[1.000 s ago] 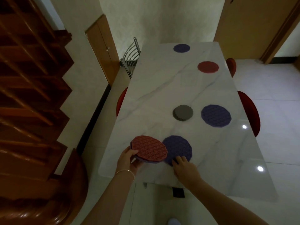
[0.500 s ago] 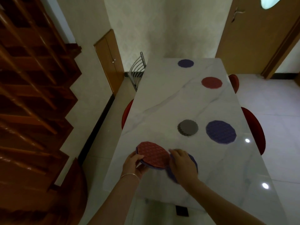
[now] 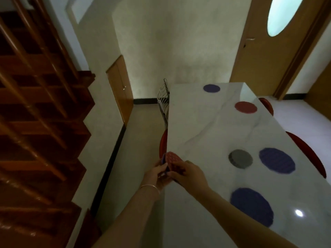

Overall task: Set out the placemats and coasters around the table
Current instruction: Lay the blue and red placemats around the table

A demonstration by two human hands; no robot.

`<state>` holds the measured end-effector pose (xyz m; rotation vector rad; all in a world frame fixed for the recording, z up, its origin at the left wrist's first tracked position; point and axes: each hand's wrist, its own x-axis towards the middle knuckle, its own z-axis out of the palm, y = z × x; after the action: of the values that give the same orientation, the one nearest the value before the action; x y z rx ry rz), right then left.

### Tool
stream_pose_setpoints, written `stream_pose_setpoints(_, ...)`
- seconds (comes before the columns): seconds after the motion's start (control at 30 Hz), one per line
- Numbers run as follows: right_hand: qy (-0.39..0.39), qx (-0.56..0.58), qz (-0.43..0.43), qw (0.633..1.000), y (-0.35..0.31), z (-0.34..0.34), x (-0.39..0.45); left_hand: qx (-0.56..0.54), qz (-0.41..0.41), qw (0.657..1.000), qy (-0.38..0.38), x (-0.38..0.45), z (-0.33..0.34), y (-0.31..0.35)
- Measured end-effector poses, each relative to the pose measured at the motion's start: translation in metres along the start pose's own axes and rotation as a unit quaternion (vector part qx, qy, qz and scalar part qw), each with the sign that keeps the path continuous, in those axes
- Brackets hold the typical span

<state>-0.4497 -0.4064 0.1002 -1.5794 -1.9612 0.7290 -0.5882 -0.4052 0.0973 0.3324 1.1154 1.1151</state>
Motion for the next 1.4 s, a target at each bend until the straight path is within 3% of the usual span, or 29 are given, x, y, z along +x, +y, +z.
stream_pose_setpoints(0.23,0.071,0.007,0.054,0.996,-0.056,0.029,0.035,0.056,-0.038,0.995,-0.075,0.036,-0.038,0.075)
stream_pose_setpoints(0.5,0.090,0.014,0.141,0.986,-0.056,0.039,0.088,0.058,-0.089,0.988,-0.111,0.113,-0.042,0.099)
stream_pose_setpoints(0.67,0.108,0.017,0.178,0.978,-0.044,0.040,0.151,0.085,-0.100,0.984,-0.118,0.173,-0.015,0.126)
stream_pose_setpoints(1.0,0.200,0.008,0.271,0.942,-0.016,0.010,0.241,0.157,-0.122,0.956,-0.215,0.254,0.067,0.182)
stream_pose_setpoints(1.2,0.281,-0.026,0.366,0.887,0.005,0.000,0.249,0.223,-0.195,0.910,-0.290,0.291,0.116,0.169)
stream_pose_setpoints(1.4,0.359,-0.053,0.492,0.791,0.005,0.022,0.230,0.297,-0.282,0.840,-0.355,0.329,0.128,0.148)
